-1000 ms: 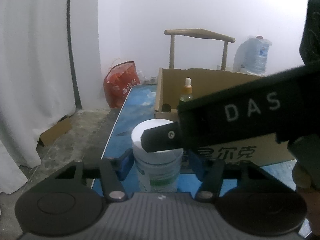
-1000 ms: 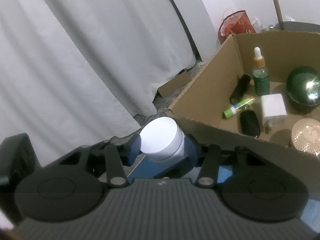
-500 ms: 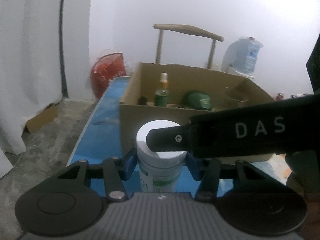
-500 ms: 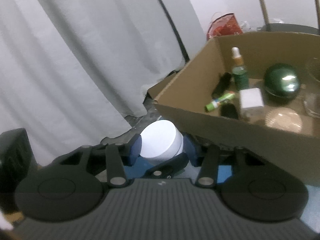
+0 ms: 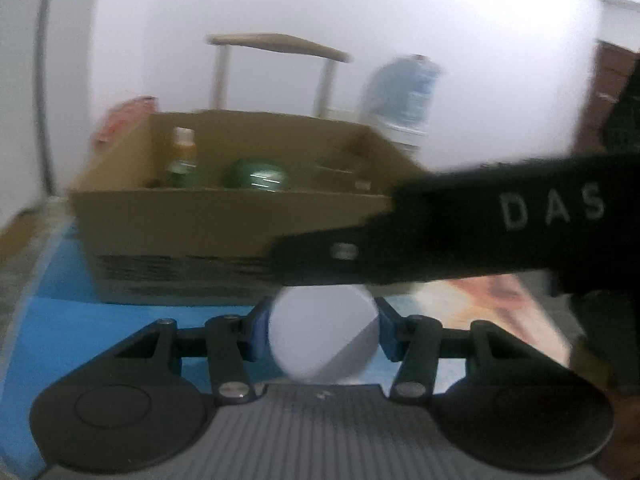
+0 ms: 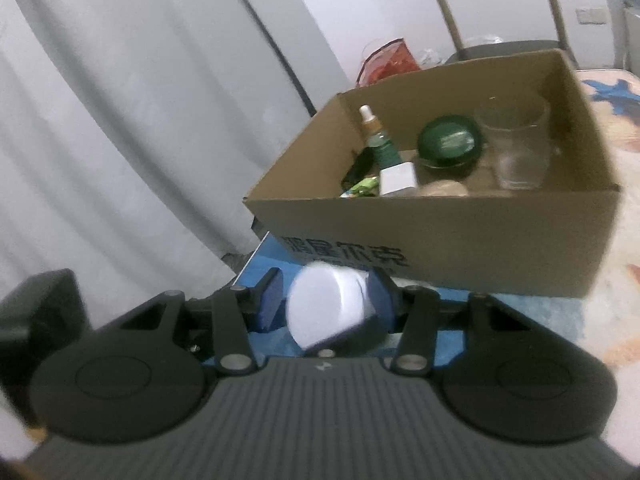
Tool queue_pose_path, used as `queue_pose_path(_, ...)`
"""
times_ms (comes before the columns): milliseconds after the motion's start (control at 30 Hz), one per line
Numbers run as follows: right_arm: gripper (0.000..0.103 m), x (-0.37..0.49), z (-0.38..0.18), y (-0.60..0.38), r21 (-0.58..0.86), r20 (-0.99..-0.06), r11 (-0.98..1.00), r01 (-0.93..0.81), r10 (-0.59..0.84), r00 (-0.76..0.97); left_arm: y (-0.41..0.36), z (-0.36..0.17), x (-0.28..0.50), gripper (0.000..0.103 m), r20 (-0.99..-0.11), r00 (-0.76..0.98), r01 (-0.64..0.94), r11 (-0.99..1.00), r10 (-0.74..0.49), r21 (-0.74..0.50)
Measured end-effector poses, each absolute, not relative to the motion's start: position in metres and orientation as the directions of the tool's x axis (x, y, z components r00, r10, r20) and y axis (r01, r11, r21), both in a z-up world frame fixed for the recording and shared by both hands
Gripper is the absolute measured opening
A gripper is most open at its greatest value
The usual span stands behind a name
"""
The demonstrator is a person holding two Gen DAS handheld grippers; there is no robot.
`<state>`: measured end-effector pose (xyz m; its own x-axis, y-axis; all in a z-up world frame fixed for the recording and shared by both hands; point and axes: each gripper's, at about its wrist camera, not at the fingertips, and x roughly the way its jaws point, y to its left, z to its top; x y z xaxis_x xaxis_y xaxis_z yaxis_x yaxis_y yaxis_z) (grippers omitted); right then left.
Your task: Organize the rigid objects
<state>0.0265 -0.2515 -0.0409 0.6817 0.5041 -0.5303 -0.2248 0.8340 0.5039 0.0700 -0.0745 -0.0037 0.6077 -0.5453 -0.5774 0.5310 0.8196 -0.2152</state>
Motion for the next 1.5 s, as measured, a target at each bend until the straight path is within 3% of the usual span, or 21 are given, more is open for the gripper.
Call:
queue_pose_path(100,0.043,0.017,-0.043,-0.262,0.564,-0.515,0.796,-0.221,0.548,0.659,-0.098,-0.003,0.057,0.051,-0.561,0.586,0.601,0.778,-0.585,-0.184)
queue_pose_path(233,0.043,0.009,-0.044,-0.268,0.492,-0.535,0.845,-0.209,0.483,0.693,-0.120,-0.010,0.051,0.051,-0.566,0.599,0.626,0.772,-0.566,-0.110)
queue_pose_path(533,0.045,0.005,-0.050,-0.339,0.518,-0.504,0.849,-0.100,0.398,0.767,-0.126,-0.038,0.059,0.053,-0.613,0.584,0.619,0.780,-0.532,-0.086)
queue_pose_path(733,0.046,-0.023,-0.068,-0.391,0.517,-0.537,0.852,0.077,0.252,0.805,-0.133,-0.043,0.062,0.063,-0.632,0.568,0.610,0.785,-0.527,-0.107)
queue_pose_path(767,0.046,-0.028,-0.072,-0.396,0.519,-0.538,0.849,0.095,0.238,0.809,-0.131,-0.040,0.058,0.064,-0.630,0.560,0.607,0.784,-0.538,-0.130)
queue_pose_path(867,0.046,-0.047,-0.087,-0.410,0.531,-0.562,0.831,0.167,0.198,0.803,-0.125,-0.031,0.046,0.079,-0.612,0.509,0.618,0.752,-0.605,-0.229)
queue_pose_path(933,0.048,-0.068,-0.094,-0.418,0.539,-0.552,0.816,0.209,0.155,0.819,-0.128,-0.026,0.037,0.082,-0.598,0.469,0.632,0.720,-0.650,-0.287)
queue_pose_path(1100,0.051,-0.097,-0.121,-0.401,0.471,-0.524,0.840,0.270,0.020,0.851,-0.157,-0.034,0.019,0.081,-0.615,0.382,0.689,0.656,-0.689,-0.307)
queue_pose_path(1367,0.052,-0.091,-0.151,-0.380,0.437,-0.517,0.860,0.262,0.001,0.856,-0.181,-0.046,0.006,0.082,-0.627,0.312,0.762,0.582,-0.714,-0.284)
queue_pose_path(1500,0.051,-0.083,-0.154,-0.380,0.450,-0.514,0.857,0.249,0.021,0.857,-0.183,-0.050,0.003,0.073,-0.643,0.281,0.776,0.563,-0.713,-0.284)
